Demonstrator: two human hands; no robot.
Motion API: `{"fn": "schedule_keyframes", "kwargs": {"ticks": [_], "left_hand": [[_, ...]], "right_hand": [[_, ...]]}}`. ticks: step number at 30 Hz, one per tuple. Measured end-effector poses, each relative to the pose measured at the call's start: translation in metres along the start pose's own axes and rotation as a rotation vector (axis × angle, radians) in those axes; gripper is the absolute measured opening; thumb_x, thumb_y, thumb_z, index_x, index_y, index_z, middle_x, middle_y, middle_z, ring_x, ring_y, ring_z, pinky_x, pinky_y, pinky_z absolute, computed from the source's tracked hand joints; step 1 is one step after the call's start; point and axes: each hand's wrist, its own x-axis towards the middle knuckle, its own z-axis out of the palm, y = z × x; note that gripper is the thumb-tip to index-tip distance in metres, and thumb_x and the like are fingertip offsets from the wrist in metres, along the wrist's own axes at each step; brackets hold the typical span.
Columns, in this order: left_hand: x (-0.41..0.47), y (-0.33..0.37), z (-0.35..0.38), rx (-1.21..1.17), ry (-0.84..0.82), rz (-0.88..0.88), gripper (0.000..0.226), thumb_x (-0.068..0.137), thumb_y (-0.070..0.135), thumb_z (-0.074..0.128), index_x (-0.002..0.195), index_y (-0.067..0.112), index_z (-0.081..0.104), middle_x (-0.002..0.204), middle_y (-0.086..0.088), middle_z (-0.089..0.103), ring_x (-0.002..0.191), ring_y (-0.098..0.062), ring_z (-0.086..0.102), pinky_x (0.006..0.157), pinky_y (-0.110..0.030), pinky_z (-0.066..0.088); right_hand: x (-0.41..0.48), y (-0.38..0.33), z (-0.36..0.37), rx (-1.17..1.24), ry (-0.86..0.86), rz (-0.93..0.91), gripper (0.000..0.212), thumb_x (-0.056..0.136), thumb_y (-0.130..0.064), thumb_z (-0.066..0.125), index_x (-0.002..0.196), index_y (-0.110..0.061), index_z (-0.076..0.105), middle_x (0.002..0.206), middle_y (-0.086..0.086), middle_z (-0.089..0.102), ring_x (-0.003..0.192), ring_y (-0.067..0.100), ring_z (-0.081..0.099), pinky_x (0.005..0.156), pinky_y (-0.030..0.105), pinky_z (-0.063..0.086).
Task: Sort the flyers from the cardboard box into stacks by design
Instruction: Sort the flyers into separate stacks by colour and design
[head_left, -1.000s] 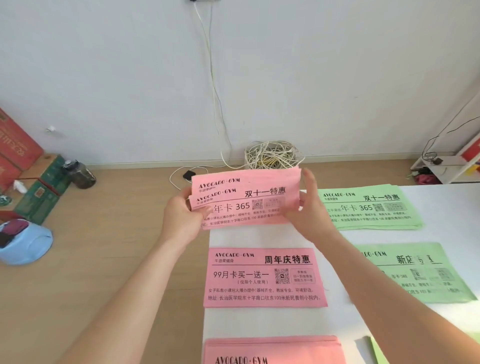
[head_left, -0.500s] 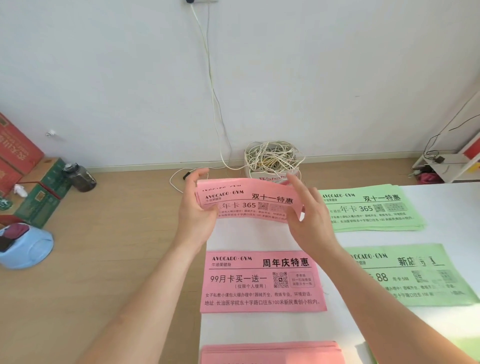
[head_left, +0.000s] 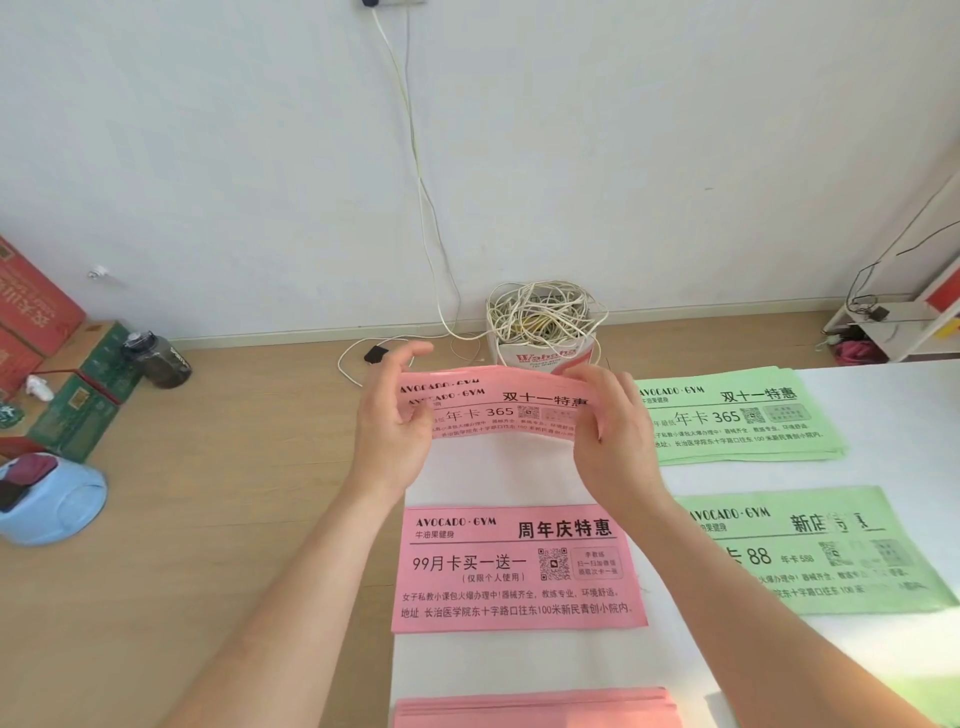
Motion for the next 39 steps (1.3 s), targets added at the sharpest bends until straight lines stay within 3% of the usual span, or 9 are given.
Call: {"fn": "schedule_keyframes", "kwargs": {"ticks": [5, 8, 11, 21, 25, 30, 33, 37, 39], "left_hand": [[0.001, -0.006, 0.005, -0.072, 0.025, -0.044, 0.037, 0.076, 0.011, 0.06, 0.106, 0.033, 0.062, 0.113, 0.005, 0.059, 0.109, -0.018, 0.055, 0.093, -0.049, 0.046], [0.003, -0.003, 0.01, -0.116, 0.025, -0.031, 0.02, 0.085, 0.022, 0.057, 0.101, 0.034, 0.059, 0.107, 0.003, 0.061, 0.102, -0.02, 0.057, 0.088, -0.05, 0.048], [0.006, -0.001, 0.011, -0.125, 0.021, 0.0, 0.013, 0.092, 0.033, 0.05, 0.098, 0.042, 0.057, 0.106, -0.004, 0.062, 0.097, -0.021, 0.06, 0.081, -0.042, 0.051], [0.009, -0.01, 0.004, 0.163, -0.026, 0.142, 0.034, 0.095, 0.014, 0.054, 0.122, 0.033, 0.061, 0.102, -0.003, 0.053, 0.093, -0.008, 0.052, 0.084, -0.018, 0.041], [0.009, -0.006, 0.004, 0.134, 0.038, 0.172, 0.032, 0.094, 0.006, 0.051, 0.114, 0.024, 0.068, 0.099, 0.0, 0.056, 0.088, -0.009, 0.056, 0.077, -0.021, 0.044], [0.006, -0.009, 0.008, 0.227, 0.037, 0.158, 0.027, 0.094, 0.0, 0.047, 0.106, 0.02, 0.059, 0.103, -0.002, 0.058, 0.09, -0.008, 0.054, 0.081, -0.028, 0.044], [0.009, -0.008, 0.006, 0.222, 0.052, 0.135, 0.034, 0.092, -0.003, 0.047, 0.101, 0.029, 0.054, 0.1, -0.001, 0.059, 0.09, -0.013, 0.058, 0.078, -0.034, 0.048], [0.011, -0.004, -0.002, 0.219, 0.065, 0.083, 0.037, 0.088, -0.006, 0.051, 0.104, 0.027, 0.059, 0.102, 0.003, 0.062, 0.089, 0.004, 0.06, 0.077, -0.012, 0.044], [0.013, -0.011, -0.003, 0.278, 0.027, 0.001, 0.038, 0.086, -0.005, 0.054, 0.106, 0.026, 0.06, 0.103, 0.004, 0.062, 0.087, 0.0, 0.059, 0.076, -0.015, 0.044]], "right_hand": [[-0.001, 0.003, 0.008, 0.105, -0.045, 0.095, 0.076, 0.078, 0.01, 0.045, 0.139, -0.034, 0.037, 0.122, 0.002, 0.051, 0.109, 0.0, 0.041, 0.092, 0.013, 0.037], [0.001, -0.001, 0.013, 0.206, 0.018, 0.122, 0.072, 0.075, 0.01, 0.046, 0.135, -0.031, 0.044, 0.123, 0.002, 0.054, 0.115, 0.009, 0.046, 0.099, 0.029, 0.041], [0.003, -0.009, 0.014, 0.241, 0.076, 0.157, 0.066, 0.08, 0.01, 0.047, 0.132, -0.031, 0.047, 0.12, -0.001, 0.053, 0.11, 0.0, 0.045, 0.092, 0.012, 0.036], [0.002, -0.001, 0.014, 0.039, 0.011, 0.064, 0.057, 0.092, 0.004, 0.04, 0.135, -0.032, 0.051, 0.101, 0.001, 0.046, 0.087, -0.007, 0.043, 0.076, -0.002, 0.031], [0.001, -0.002, 0.011, 0.044, 0.049, 0.037, 0.05, 0.092, 0.007, 0.041, 0.128, -0.023, 0.058, 0.095, -0.002, 0.048, 0.089, -0.012, 0.045, 0.075, -0.001, 0.031], [-0.005, 0.002, 0.011, 0.025, -0.043, 0.074, 0.06, 0.091, 0.006, 0.039, 0.137, -0.033, 0.045, 0.104, -0.004, 0.046, 0.092, -0.013, 0.044, 0.077, -0.003, 0.031], [-0.002, 0.001, 0.006, -0.004, -0.036, 0.078, 0.064, 0.087, 0.01, 0.036, 0.134, -0.031, 0.049, 0.106, -0.004, 0.049, 0.087, -0.004, 0.043, 0.075, 0.002, 0.033], [0.012, 0.0, -0.002, -0.036, -0.055, 0.089, 0.064, 0.08, 0.014, 0.037, 0.126, -0.025, 0.057, 0.101, -0.001, 0.054, 0.09, 0.005, 0.051, 0.078, 0.008, 0.038], [0.019, 0.004, 0.001, -0.103, -0.155, 0.166, 0.066, 0.077, 0.012, 0.037, 0.126, -0.027, 0.057, 0.106, 0.004, 0.057, 0.095, 0.016, 0.053, 0.082, 0.021, 0.042]]}}
